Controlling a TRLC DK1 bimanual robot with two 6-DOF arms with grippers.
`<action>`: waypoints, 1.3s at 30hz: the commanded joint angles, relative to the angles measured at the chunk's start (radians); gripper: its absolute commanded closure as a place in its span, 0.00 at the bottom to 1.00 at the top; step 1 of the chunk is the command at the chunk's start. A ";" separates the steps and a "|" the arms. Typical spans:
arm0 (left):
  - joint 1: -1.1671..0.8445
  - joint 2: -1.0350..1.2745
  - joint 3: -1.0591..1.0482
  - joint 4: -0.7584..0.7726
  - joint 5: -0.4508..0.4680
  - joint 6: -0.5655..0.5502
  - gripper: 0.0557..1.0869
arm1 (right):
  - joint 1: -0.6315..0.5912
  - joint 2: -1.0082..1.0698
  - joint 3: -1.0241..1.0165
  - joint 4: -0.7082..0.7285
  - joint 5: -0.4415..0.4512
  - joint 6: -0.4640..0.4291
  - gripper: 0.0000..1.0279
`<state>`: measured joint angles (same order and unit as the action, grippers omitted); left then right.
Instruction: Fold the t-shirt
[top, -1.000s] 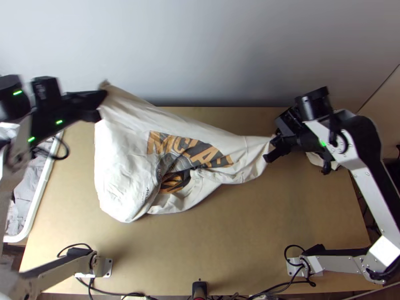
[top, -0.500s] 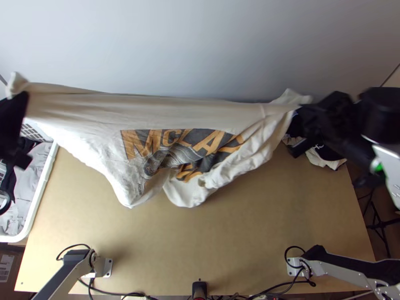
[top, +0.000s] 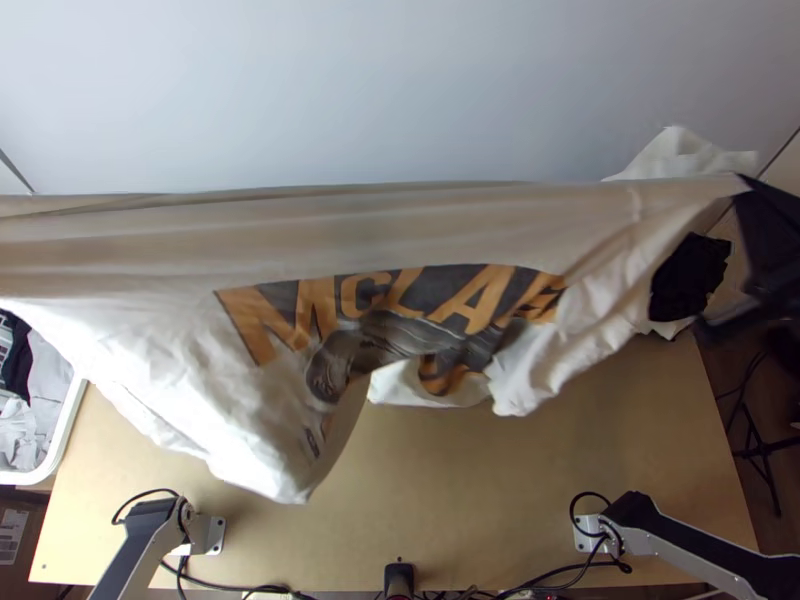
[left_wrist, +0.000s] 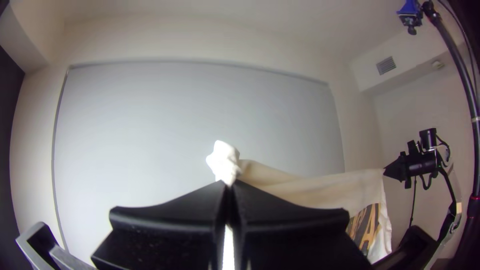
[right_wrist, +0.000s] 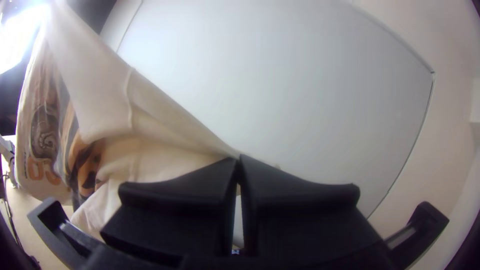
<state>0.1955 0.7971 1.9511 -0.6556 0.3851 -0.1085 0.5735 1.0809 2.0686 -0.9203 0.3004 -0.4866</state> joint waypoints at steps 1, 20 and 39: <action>0.013 -0.001 0.089 0.014 -0.006 -0.003 0.97 | 0.000 -0.058 0.045 0.052 0.013 -0.058 0.97; 0.056 -0.056 0.163 -0.036 -0.003 -0.033 0.97 | -0.008 -0.145 0.077 -0.002 0.009 0.008 0.97; 0.015 -0.180 0.123 -0.203 0.021 -0.023 0.97 | -0.146 -0.303 0.016 -0.112 -0.087 0.149 0.97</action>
<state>0.2241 0.6689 2.0987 -0.8005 0.4007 -0.1390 0.4957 0.8219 2.0823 -0.9623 0.2642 -0.3958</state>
